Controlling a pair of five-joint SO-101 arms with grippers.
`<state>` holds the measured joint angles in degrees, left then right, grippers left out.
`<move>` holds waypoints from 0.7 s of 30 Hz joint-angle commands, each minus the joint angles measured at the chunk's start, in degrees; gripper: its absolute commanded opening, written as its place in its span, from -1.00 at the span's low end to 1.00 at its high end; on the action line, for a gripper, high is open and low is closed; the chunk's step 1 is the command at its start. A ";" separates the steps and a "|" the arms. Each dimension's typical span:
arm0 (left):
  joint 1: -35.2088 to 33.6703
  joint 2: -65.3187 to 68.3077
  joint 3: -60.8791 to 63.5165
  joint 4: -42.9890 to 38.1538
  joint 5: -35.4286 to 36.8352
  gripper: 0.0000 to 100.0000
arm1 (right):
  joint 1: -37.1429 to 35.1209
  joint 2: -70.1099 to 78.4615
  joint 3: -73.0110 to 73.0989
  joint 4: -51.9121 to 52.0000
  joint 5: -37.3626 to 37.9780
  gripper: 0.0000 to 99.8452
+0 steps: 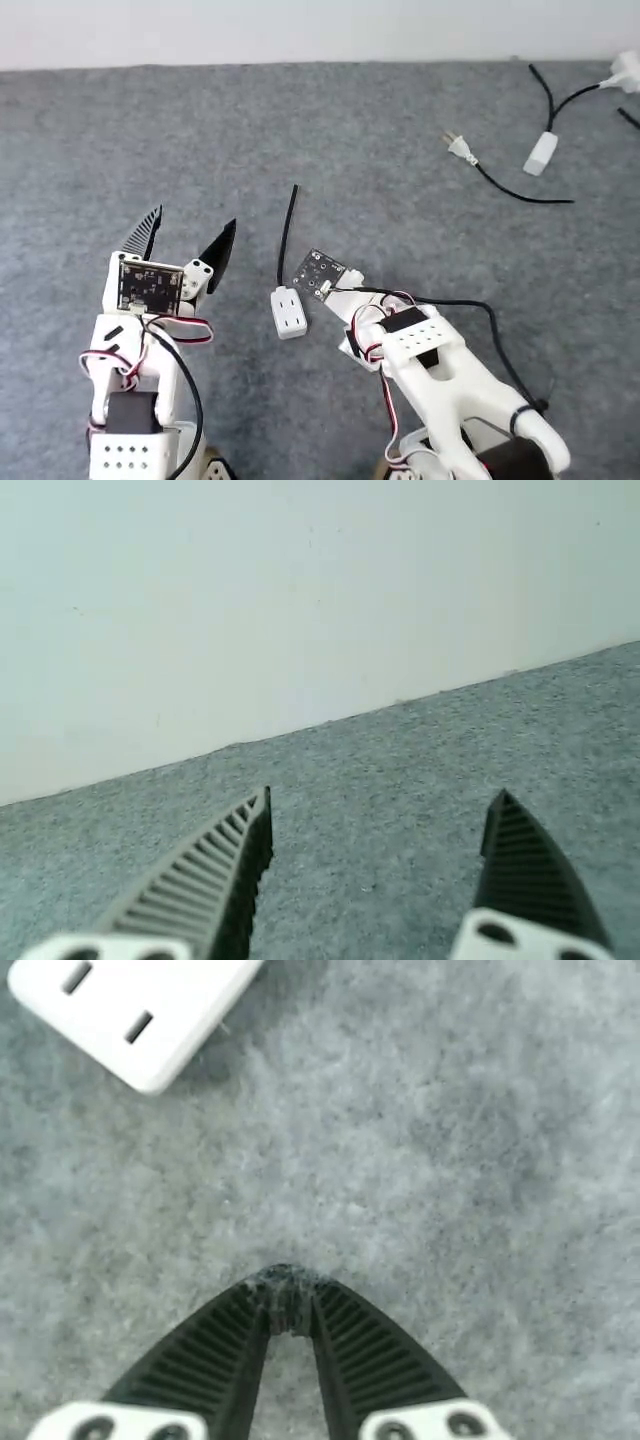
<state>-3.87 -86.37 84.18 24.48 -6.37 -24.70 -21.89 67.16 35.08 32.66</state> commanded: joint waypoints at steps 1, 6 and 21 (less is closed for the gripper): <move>-0.18 0.09 -0.75 -2.20 -0.62 -0.34 | -0.40 -0.31 -0.53 -2.59 -0.18 -0.98; -0.18 0.09 -0.75 -2.20 -0.70 -0.34 | -0.40 -0.31 -0.53 -2.59 -0.18 -0.98; -0.18 0.09 -0.66 -2.81 -0.70 -0.34 | -0.40 -0.31 -0.53 -2.59 -0.18 -0.98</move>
<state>-3.87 -86.37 84.18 23.52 -6.37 -24.70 -21.89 67.16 35.08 32.66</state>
